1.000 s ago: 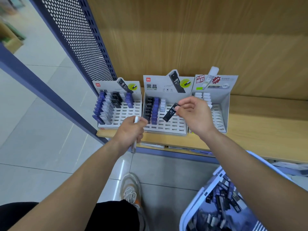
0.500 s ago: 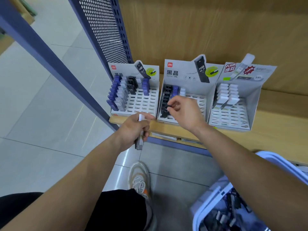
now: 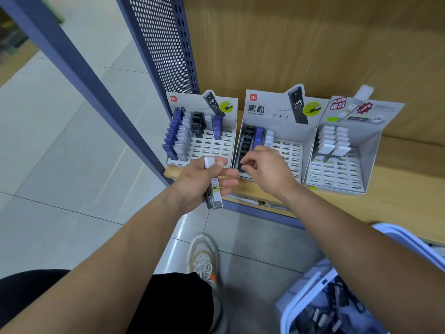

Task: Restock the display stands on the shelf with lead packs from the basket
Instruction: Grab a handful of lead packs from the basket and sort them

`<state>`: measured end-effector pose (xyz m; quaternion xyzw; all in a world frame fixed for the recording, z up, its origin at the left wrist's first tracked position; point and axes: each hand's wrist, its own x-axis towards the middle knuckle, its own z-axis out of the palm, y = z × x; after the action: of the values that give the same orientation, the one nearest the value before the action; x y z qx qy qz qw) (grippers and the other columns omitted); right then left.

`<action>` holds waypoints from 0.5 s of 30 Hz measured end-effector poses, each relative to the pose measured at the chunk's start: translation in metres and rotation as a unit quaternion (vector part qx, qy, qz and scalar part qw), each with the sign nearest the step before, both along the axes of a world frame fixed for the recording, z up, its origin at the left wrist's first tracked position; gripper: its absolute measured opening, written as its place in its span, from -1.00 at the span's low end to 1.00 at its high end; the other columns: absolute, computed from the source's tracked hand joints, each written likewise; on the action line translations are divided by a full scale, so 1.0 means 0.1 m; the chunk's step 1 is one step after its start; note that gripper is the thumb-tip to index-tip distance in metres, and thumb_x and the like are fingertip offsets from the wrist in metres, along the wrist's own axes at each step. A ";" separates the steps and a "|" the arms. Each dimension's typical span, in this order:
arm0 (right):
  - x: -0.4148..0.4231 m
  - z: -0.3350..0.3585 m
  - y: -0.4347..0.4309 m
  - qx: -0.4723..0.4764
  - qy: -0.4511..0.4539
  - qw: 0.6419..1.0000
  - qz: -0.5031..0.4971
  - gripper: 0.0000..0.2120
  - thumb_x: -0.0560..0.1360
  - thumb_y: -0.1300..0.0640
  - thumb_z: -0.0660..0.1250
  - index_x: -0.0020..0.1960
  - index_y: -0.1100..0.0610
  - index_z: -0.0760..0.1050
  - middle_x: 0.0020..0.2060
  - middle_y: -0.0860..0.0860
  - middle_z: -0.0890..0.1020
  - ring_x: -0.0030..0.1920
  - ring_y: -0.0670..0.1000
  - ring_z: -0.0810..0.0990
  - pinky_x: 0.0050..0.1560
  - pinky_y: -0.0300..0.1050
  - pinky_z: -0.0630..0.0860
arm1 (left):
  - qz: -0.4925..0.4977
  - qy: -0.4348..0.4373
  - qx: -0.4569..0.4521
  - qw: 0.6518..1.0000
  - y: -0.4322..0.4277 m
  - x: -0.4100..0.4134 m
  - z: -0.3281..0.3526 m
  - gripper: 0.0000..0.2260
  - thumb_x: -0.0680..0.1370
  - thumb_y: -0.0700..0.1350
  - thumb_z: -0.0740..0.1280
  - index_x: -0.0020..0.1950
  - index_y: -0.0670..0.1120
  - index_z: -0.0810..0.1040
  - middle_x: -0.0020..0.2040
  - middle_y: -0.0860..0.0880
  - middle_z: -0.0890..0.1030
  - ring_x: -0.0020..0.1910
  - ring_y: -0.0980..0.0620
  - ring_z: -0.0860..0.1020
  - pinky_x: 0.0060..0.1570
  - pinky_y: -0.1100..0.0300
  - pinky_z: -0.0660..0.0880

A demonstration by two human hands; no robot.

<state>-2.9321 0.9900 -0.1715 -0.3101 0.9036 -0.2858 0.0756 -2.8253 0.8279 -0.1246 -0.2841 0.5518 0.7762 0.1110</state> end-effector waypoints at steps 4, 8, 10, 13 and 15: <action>0.22 0.22 0.10 -0.093 -0.029 0.992 -0.082 -0.90 0.54 0.16 0.38 -0.03 0.05 0.67 -0.20 -0.07 0.62 -0.26 -0.16 0.54 -0.12 -0.23 0.51 | 0.025 0.027 0.028 0.999 0.04 0.00 0.19 -0.75 0.69 -0.13 0.23 0.30 -0.25 0.48 0.09 -0.25 0.70 0.09 -0.17 0.70 0.07 0.00 0.65; 0.71 0.51 0.20 -0.163 -0.198 0.961 -0.104 -0.86 0.53 0.03 0.40 -0.20 0.02 0.63 -0.37 -0.11 0.66 -0.35 -0.13 0.61 -0.20 -0.17 0.55 | 0.045 0.063 0.039 0.996 0.18 0.00 0.32 -0.76 0.69 -0.14 0.22 0.30 -0.24 0.49 0.09 -0.24 0.70 0.09 -0.14 0.70 0.13 0.01 0.63; 0.87 0.60 0.21 -0.165 -0.286 0.939 -0.093 -0.81 0.53 -0.03 0.41 -0.18 0.06 0.60 -0.33 -0.01 0.69 -0.33 -0.02 0.68 -0.12 0.02 0.65 | 0.049 0.081 0.041 0.995 0.29 -0.01 0.35 -0.77 0.69 -0.14 0.22 0.28 -0.24 0.48 0.10 -0.26 0.70 0.09 -0.15 0.70 0.09 0.03 0.65; 0.97 0.72 0.28 -0.237 -0.368 0.891 -0.116 -0.82 0.54 0.11 0.43 -0.14 0.21 0.55 -0.33 0.06 0.66 -0.37 -0.01 0.65 -0.10 0.09 0.66 | 0.041 0.094 0.042 0.994 0.49 -0.01 0.41 -0.83 0.70 -0.15 0.21 0.20 -0.21 0.48 0.09 -0.28 0.69 0.02 -0.12 0.72 -0.04 0.06 0.68; 0.98 0.80 0.36 -0.253 -0.371 0.885 -0.125 -0.82 0.54 0.17 0.44 -0.14 0.23 0.49 -0.32 0.11 0.65 -0.39 0.01 0.64 -0.17 0.05 0.65 | 0.024 0.096 0.011 0.995 0.61 -0.03 0.47 -0.83 0.70 -0.13 0.21 0.20 -0.19 0.47 0.01 -0.24 0.70 -0.09 -0.08 0.73 -0.20 0.08 0.68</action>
<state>-2.8342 1.0264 -0.0919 -0.0743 0.7381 -0.6056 0.2879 -2.8278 0.8889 -0.0781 -0.2202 0.5441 0.8086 0.0415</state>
